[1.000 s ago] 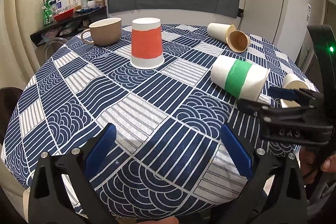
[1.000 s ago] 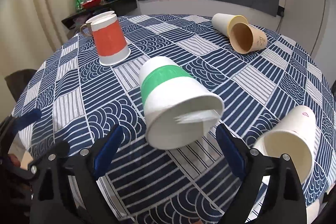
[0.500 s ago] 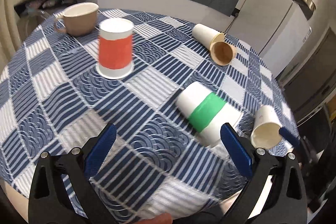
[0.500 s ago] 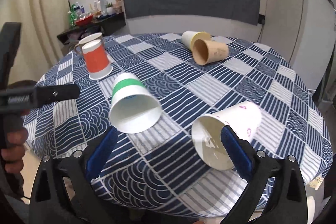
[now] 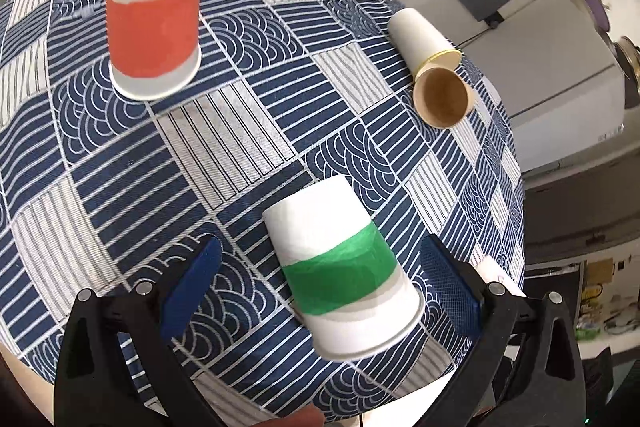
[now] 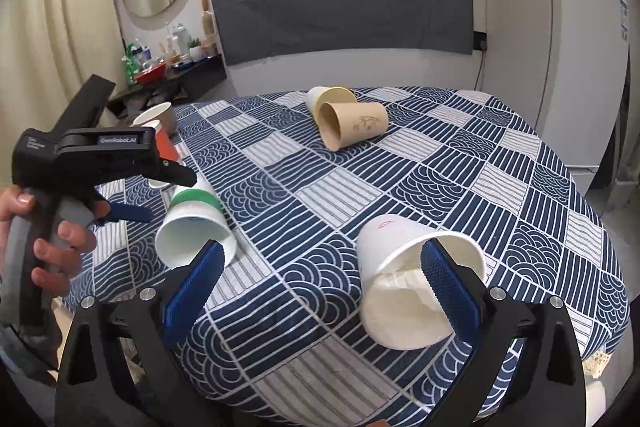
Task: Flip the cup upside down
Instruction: 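Reach the left gripper to the lying green-banded cup and grasp it, then lift and rotate the cup with the left gripper so its mouth faces down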
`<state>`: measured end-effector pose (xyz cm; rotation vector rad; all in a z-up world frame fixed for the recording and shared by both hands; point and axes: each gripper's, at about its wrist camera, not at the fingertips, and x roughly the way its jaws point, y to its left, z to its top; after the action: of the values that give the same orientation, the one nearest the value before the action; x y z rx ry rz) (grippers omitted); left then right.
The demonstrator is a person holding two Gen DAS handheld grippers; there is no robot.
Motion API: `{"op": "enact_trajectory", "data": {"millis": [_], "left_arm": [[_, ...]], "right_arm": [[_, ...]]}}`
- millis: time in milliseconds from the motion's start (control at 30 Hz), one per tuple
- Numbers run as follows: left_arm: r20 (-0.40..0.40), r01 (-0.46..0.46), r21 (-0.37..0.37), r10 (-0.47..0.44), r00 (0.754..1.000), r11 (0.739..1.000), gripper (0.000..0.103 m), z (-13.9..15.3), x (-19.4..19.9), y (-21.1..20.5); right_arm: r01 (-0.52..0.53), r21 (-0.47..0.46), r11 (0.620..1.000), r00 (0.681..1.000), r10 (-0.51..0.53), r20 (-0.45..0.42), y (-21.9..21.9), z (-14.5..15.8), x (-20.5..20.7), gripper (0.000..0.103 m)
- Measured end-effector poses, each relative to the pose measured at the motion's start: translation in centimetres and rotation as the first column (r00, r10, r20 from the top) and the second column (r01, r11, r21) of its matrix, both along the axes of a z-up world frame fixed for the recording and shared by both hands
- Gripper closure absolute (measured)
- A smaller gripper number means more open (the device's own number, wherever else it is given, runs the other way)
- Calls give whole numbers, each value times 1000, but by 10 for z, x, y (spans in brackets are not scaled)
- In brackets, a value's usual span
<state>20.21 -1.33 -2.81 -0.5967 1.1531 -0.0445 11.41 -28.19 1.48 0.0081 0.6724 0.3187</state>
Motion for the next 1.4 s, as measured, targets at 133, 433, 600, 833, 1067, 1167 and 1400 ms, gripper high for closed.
{"op": "enact_trajectory", "data": {"millis": [133, 433, 600, 833, 1067, 1167, 1400], "left_arm": [[-47, -13, -24, 12, 999, 1000, 6, -11, 6, -5], [-83, -34, -52, 29, 996, 998, 26, -20, 13, -7], [-70, -30, -35, 27, 997, 999, 32, -19, 16, -8], [-22, -14, -6, 14, 1000, 1000, 33, -13, 16, -7], [62, 21, 97, -27, 998, 995, 33, 3, 12, -12], [94, 37, 140, -50, 994, 989, 34, 9, 10, -15], [191, 46, 235, -93, 977, 971, 35, 26, 2, -16]], "right_arm": [[15, 11, 1000, 1000, -14, -12, -14, -6, 6, 8], [21, 50, 999, 1000, -21, 7, -31, -2, 4, 8], [20, 55, 998, 1000, -21, 19, -35, 1, 0, 8], [29, 55, 998, 999, -31, 24, -36, 5, -2, 8], [37, 33, 999, 999, -38, 27, -32, 9, -6, 8], [50, 26, 998, 999, -50, 19, -31, 9, -6, 8], [44, 34, 998, 999, -44, 3, -23, 8, -9, 8]]}}
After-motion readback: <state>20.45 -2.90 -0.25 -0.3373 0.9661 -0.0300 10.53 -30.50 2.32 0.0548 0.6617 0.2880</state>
